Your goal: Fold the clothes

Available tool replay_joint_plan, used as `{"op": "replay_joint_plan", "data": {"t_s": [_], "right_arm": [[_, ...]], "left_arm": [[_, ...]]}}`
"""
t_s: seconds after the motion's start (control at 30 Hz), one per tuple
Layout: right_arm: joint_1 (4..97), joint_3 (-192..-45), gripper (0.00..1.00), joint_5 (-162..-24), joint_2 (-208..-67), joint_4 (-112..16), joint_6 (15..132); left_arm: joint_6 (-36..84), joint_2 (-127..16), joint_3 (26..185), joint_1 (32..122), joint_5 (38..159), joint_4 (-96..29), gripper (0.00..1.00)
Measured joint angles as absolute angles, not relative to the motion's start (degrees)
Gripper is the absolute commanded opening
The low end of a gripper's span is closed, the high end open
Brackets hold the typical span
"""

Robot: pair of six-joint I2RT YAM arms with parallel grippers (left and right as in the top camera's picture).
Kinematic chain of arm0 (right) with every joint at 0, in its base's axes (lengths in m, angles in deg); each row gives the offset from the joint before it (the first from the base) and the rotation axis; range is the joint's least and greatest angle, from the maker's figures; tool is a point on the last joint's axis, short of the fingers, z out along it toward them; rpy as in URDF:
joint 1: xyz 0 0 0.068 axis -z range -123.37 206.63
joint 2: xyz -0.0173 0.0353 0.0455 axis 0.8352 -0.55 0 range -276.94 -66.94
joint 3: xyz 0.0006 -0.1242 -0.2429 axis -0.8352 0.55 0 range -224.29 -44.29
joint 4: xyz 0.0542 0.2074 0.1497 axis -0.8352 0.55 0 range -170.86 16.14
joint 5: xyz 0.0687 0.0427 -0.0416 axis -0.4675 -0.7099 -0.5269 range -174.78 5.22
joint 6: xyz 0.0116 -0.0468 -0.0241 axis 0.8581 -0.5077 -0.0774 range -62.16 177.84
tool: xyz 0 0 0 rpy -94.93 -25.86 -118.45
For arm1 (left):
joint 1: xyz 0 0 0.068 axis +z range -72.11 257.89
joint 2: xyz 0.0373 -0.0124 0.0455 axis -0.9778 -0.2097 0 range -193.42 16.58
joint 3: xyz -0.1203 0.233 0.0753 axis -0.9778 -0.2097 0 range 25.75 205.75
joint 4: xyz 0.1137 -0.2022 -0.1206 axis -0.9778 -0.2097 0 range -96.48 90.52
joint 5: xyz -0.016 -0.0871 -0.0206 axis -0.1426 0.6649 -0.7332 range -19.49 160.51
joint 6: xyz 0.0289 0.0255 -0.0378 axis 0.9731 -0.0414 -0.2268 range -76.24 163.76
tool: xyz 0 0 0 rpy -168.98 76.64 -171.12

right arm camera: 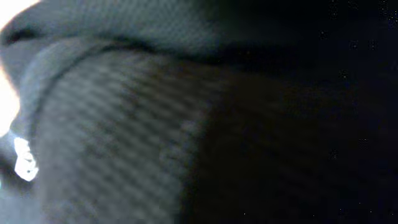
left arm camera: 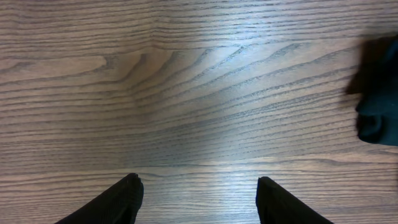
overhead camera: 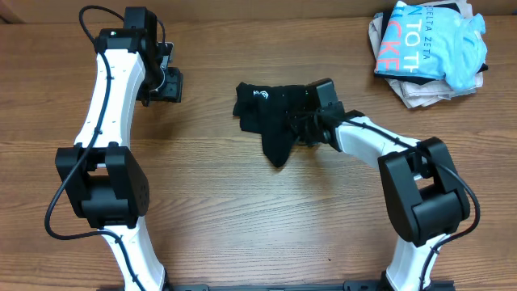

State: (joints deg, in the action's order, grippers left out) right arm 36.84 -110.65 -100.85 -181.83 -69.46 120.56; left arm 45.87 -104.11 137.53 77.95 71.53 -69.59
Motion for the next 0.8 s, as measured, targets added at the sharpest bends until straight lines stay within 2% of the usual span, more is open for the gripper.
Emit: {"op": "replay_joint_plan", "data": {"t_s": [0.23, 0.47, 0.53, 0.63, 0.77, 0.8], "right_arm": [[43.6, -112.6, 0.04, -111.4, -182.9, -64.3, 109.0], [53.9, -121.4, 0.05, -113.0, -183.5, -43.1, 91.0], [55.6, -124.4, 0.18, -111.4, -183.6, -38.1, 86.7], [57.0, -128.4, 0.50, -108.6, -183.6, -31.7, 83.1], [57.5, -131.4, 1.00, -107.0, -183.6, -25.0, 82.6], [57.5, -131.5, 1.00, -106.8, -183.6, -23.2, 83.7]], "left_arm": [[45.9, -104.1, 137.5, 77.9, 71.5, -69.6, 0.62], [45.9, -104.1, 137.5, 77.9, 71.5, -69.6, 0.62], [45.9, -104.1, 137.5, 77.9, 71.5, -69.6, 0.62], [45.9, -104.1, 137.5, 77.9, 71.5, -69.7, 0.62], [45.9, -104.1, 137.5, 77.9, 71.5, -69.7, 0.62], [45.9, -104.1, 137.5, 77.9, 71.5, -69.7, 0.62]]}}
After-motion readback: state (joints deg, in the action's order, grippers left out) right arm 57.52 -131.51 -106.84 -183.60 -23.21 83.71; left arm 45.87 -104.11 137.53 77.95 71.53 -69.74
